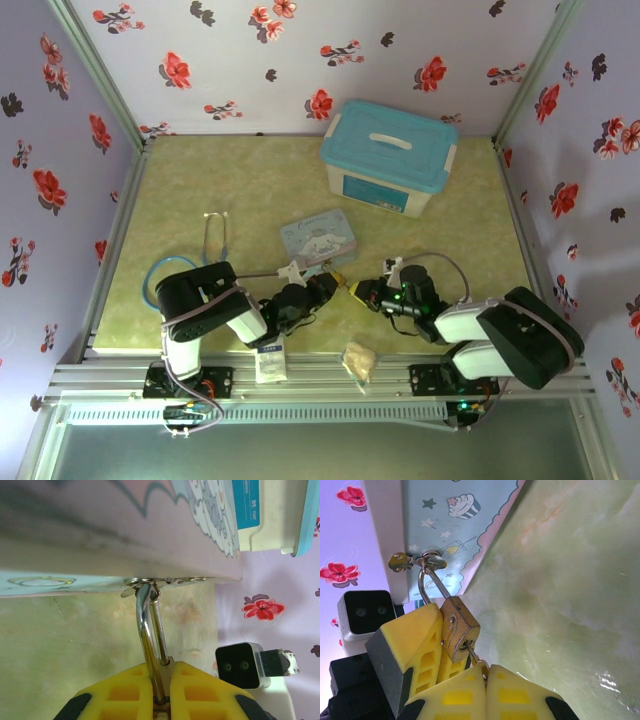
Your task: Unlock a padlock with a key
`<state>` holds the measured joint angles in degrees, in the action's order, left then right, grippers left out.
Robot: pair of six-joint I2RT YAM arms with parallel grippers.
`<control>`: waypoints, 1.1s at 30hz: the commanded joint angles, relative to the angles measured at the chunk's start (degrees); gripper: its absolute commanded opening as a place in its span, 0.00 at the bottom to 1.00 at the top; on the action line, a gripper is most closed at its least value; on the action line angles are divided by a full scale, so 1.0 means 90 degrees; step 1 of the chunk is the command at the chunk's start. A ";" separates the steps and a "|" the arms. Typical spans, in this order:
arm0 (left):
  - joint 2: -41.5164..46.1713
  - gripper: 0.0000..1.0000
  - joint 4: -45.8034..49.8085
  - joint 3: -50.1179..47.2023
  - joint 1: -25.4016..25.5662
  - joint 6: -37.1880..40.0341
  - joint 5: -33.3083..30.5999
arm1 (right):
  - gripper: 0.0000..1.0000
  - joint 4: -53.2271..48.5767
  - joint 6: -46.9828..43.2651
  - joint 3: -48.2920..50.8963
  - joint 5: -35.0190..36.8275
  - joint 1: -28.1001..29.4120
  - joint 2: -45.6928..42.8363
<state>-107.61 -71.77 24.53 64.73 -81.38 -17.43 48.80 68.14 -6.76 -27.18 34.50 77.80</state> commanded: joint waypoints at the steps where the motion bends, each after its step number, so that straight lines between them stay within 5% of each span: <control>1: 0.0192 0.00 -0.0141 0.0172 0.0116 -0.0035 0.0441 | 0.00 0.1050 0.0126 -0.0434 0.0127 0.0088 0.0262; 13: 0.0240 0.00 0.0246 0.0328 0.0129 0.0068 0.0701 | 0.00 0.1904 0.0148 -0.0762 0.0172 0.0336 0.1155; 24: 0.0323 0.00 0.0572 0.0629 0.0122 0.0195 0.1108 | 0.00 0.3392 0.1290 -0.0947 0.0670 0.0456 0.1761; 33: 0.0391 0.00 0.0453 0.0508 0.0093 0.0089 0.1224 | 0.00 0.3005 0.2039 -0.0901 0.0784 0.0326 0.1380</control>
<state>-105.69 -63.92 27.35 62.48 -80.71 -19.79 64.71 83.02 -10.76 -21.52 37.39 92.90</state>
